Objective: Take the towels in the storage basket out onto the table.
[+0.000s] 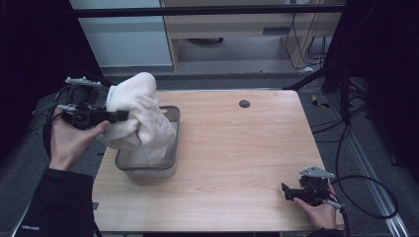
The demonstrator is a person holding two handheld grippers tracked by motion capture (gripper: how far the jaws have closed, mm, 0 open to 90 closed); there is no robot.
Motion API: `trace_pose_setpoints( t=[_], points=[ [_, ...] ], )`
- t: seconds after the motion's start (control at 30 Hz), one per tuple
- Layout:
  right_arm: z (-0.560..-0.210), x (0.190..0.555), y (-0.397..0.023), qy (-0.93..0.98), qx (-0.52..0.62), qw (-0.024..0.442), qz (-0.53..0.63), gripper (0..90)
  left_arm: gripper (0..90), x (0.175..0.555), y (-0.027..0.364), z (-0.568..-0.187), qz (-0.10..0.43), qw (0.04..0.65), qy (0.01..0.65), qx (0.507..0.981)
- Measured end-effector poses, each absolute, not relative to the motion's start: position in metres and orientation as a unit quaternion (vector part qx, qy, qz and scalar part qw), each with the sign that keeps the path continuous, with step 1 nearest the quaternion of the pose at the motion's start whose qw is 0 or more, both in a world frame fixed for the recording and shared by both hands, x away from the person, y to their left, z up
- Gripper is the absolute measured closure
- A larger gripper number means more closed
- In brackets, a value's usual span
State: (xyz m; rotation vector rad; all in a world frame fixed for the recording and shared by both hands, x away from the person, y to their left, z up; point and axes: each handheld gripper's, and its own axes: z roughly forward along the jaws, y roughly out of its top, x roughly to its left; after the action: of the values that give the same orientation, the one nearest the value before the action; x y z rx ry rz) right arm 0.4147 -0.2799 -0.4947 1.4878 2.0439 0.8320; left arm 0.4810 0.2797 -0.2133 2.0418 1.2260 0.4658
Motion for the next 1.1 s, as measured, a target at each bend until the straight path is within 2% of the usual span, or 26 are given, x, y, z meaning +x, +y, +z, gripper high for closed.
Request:
trace_pose_setpoints(
  t=[0.57, 1.1],
  points=[
    [-0.494, 0.415, -0.281, 0.746, 0.541, 0.239, 0.306, 4.0, 58.0, 0.477, 0.221, -0.202, 0.167, 0.349, 0.420, 0.821],
    [-0.493, 0.414, -0.282, 0.743, 0.543, 0.239, 0.311, 4.1, 57.9, 0.483, 0.166, -0.206, 0.157, 0.347, 0.381, 0.842]
  ],
)
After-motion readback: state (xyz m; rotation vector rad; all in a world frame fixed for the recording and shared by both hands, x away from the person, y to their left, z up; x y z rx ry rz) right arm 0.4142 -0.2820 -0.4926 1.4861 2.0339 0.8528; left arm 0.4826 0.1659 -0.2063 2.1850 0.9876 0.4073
